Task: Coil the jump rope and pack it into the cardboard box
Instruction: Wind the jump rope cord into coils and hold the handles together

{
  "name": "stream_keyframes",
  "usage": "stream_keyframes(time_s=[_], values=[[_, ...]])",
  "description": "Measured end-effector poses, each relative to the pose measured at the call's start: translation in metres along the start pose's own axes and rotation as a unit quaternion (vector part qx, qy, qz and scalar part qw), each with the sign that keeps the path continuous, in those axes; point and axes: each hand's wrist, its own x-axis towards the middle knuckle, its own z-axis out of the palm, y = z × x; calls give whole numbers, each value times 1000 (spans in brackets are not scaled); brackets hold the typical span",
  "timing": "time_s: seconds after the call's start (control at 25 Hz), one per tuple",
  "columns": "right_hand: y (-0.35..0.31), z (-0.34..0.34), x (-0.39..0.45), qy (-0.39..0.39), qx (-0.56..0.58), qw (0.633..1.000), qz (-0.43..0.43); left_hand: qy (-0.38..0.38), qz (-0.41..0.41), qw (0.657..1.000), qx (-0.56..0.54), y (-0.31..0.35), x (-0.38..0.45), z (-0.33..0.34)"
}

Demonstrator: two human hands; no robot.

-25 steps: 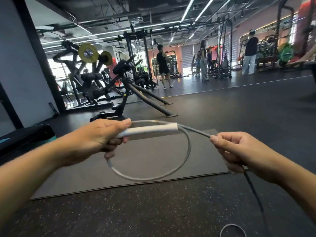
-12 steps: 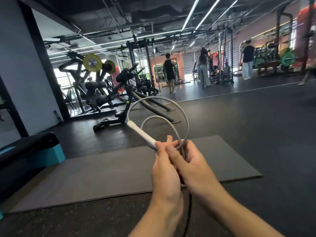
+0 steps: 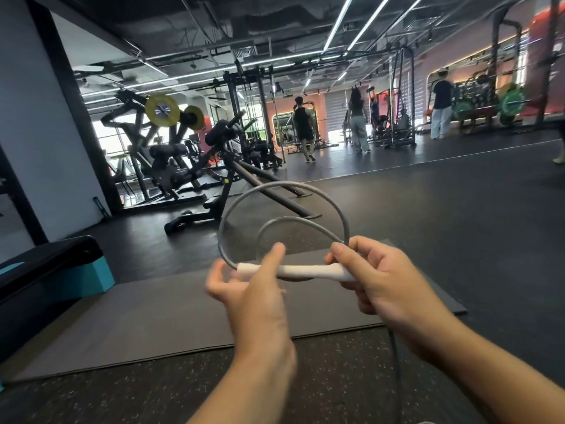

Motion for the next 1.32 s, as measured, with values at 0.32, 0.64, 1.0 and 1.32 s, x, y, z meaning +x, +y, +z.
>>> stream_keyframes(time_s=[0.32,0.64,1.0,1.32], values=[[-26,-27,6,-77,-158,984,-11,-408,244,710,520,69,30,18],[-38,-23,10,3,-153,986,-60,-521,47,751,403,53,29,32],[-18,-27,-1,-43,-51,998,-3,-432,6,876,216,43,37,16],[-28,-28,2,-158,-138,978,5,-467,8,833,296,48,50,8]])
